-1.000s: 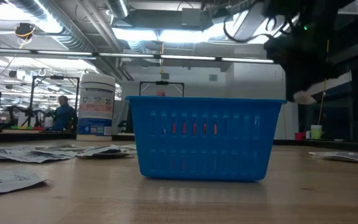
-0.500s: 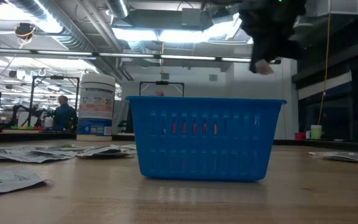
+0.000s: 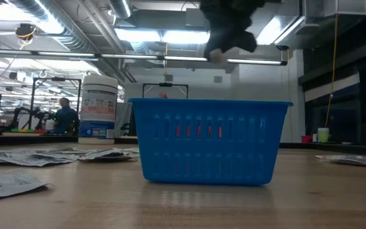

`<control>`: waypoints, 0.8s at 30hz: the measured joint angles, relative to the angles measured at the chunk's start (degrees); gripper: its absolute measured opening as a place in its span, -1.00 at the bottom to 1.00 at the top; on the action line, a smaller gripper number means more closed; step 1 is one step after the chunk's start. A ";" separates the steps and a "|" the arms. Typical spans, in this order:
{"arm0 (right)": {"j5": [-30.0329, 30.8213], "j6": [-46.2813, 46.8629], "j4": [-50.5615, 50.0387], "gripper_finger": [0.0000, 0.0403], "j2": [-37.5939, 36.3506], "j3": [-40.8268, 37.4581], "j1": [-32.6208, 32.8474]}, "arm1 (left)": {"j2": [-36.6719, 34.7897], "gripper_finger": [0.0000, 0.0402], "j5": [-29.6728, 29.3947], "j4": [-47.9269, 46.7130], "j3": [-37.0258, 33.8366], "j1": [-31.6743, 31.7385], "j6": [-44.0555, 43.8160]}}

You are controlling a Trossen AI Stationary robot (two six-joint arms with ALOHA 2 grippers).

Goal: Pick & Place First Aid Supplies
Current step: Put the orange ointment pack into the bottom orange bin

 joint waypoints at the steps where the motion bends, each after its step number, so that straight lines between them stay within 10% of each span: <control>1: 0.04 -1.07 0.07 -0.75 1.10 1.05 0.20 | 0.02 -0.96 0.00 0.00 0.00 0.00 0.01; 24: -4.14 -17.06 1.52 -0.68 16.76 3.11 2.32 | 0.02 -0.95 0.02 0.00 0.00 0.00 0.00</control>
